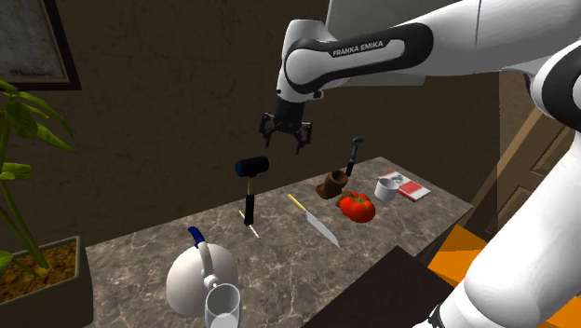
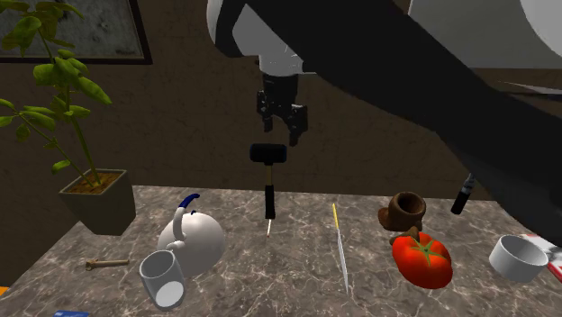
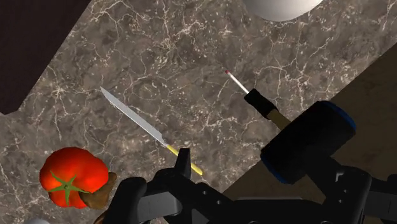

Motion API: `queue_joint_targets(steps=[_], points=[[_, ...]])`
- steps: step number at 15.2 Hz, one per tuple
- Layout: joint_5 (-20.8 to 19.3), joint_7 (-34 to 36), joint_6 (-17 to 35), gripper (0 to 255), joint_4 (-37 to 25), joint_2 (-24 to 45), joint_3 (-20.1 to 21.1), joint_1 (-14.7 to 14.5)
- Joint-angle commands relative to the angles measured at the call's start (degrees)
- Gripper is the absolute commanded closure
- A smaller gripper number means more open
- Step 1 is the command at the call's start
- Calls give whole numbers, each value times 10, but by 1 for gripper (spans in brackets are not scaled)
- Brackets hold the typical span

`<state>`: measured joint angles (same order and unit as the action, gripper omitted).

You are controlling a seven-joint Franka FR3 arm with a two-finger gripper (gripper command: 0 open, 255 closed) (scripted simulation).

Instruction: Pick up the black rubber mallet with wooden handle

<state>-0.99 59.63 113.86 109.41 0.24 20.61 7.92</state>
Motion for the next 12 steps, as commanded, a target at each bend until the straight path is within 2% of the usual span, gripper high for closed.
queue_joint_targets(steps=[1, 8, 12], points=[[-16, 48, 3, 0, -38, 50, 2, -2], [-56, 179, -14, 0, -201, 223, -20, -27], [-60, 186, 5, 0, -195, 237, -24, -29]])
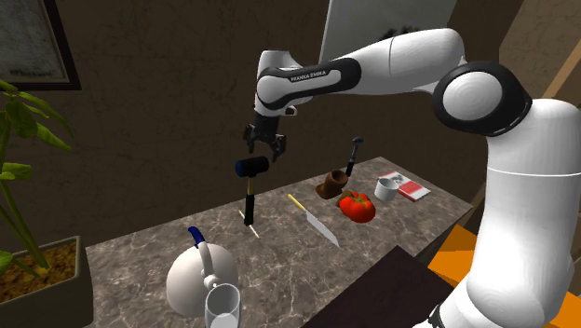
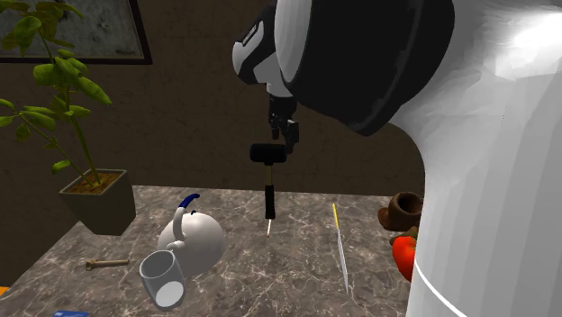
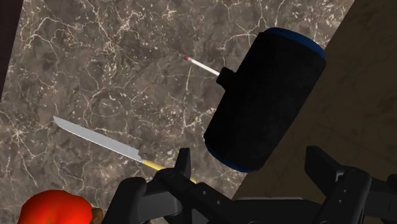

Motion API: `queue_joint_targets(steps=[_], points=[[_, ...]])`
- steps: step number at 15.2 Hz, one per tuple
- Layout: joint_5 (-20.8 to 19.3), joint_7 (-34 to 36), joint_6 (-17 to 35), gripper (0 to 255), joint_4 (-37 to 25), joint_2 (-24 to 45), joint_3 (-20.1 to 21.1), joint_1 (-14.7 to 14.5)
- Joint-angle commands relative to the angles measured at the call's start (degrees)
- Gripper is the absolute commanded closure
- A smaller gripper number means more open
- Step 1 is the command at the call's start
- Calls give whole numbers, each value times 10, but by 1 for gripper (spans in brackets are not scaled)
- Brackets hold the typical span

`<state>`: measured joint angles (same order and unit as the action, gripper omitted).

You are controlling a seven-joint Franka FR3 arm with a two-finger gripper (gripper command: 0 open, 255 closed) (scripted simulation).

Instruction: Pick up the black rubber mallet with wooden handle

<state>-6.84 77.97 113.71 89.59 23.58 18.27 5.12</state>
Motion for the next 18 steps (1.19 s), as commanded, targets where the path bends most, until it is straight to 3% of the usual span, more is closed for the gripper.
queue_joint_targets(steps=[1, 6, 7, 18], points=[[-2, 3, 14, 0, 8, 6, -1, -1], [-5, 5, 37, 0, 24, 14, -3, -1], [-5, 5, 38, 255, 25, 13, -3, -1], [-3, 4, 24, 255, 15, 9, -2, -1]])
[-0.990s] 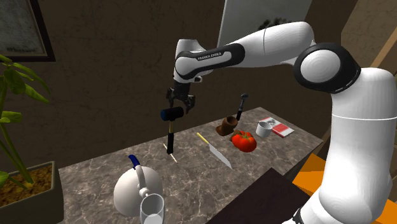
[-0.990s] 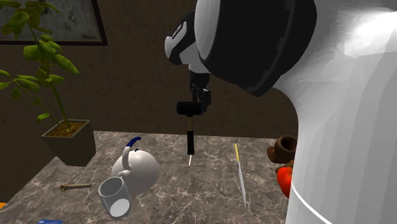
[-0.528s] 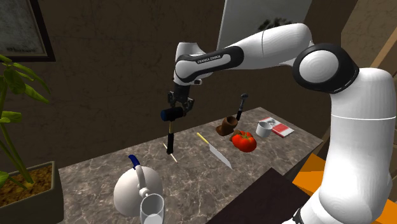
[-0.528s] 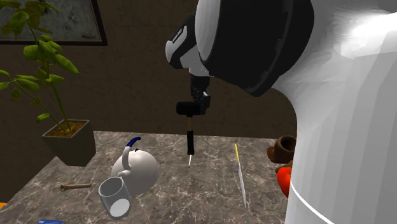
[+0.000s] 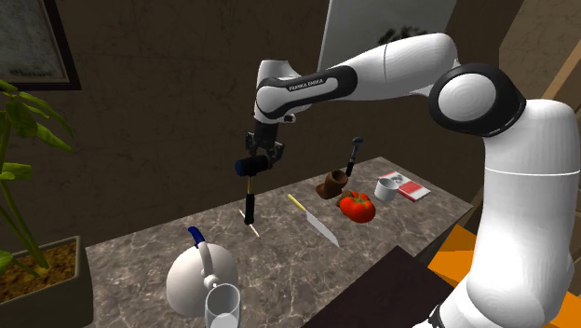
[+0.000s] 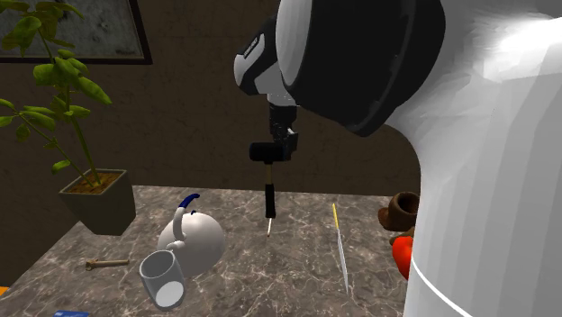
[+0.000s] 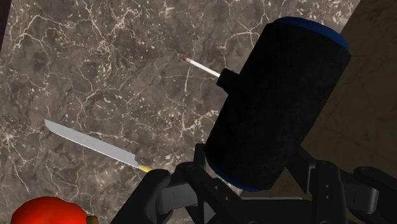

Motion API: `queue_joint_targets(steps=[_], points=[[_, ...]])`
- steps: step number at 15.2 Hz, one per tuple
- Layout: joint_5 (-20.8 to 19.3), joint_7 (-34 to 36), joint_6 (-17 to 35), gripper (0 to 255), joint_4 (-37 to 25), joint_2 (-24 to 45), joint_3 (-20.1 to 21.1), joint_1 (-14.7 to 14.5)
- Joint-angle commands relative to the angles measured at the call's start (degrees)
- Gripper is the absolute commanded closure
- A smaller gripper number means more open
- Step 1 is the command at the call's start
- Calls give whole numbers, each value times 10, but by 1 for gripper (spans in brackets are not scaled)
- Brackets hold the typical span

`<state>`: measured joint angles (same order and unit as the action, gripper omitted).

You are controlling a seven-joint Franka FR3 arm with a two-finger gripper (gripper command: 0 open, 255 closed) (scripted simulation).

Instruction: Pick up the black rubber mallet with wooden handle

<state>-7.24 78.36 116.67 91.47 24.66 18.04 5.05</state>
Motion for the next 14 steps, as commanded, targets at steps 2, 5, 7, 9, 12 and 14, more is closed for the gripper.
queue_joint_targets(steps=[2, 5, 7, 9, 12, 14], points=[[2, -1, -19, 255, -13, -6, 1, 0], [5, -3, -39, 255, -28, -12, 2, 0], [6, -3, -53, 255, -39, -15, 3, 0], [7, -4, -67, 255, -50, -18, 4, 0], [9, -5, -89, 255, -69, -21, 5, -1], [9, -5, -97, 255, -77, -22, 5, -1]])
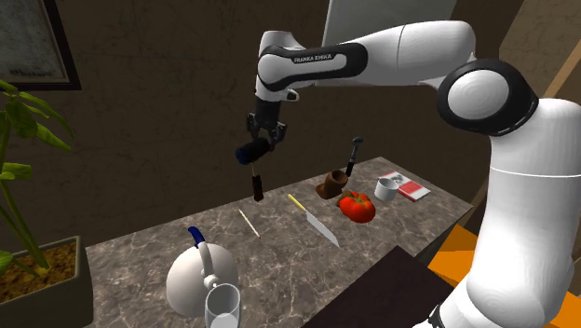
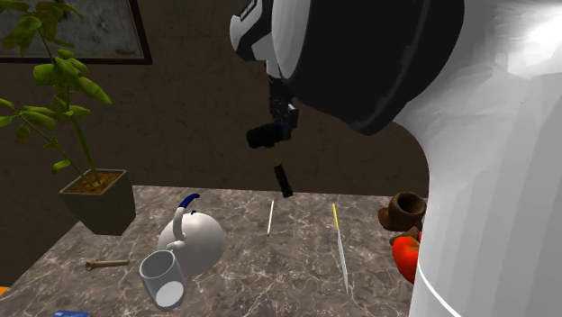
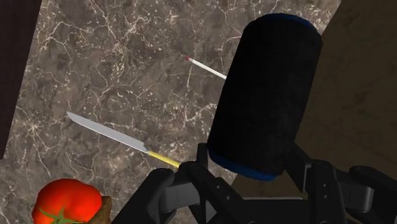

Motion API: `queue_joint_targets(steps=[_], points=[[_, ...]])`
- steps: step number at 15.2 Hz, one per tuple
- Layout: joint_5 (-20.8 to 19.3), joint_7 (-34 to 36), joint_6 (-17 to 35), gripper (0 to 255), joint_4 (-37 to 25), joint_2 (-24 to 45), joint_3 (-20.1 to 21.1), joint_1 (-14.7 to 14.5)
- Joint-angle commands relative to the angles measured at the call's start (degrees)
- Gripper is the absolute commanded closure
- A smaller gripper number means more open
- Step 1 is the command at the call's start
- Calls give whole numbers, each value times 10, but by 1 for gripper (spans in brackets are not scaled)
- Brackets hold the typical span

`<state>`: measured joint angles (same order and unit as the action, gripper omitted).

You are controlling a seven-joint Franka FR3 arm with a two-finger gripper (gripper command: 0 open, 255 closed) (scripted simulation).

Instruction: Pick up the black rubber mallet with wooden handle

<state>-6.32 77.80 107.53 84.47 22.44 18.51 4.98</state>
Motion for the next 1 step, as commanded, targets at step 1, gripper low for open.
queue_joint_targets(steps=[1], points=[[0, 0, -6, 255, -7, 0, 0, -1]])
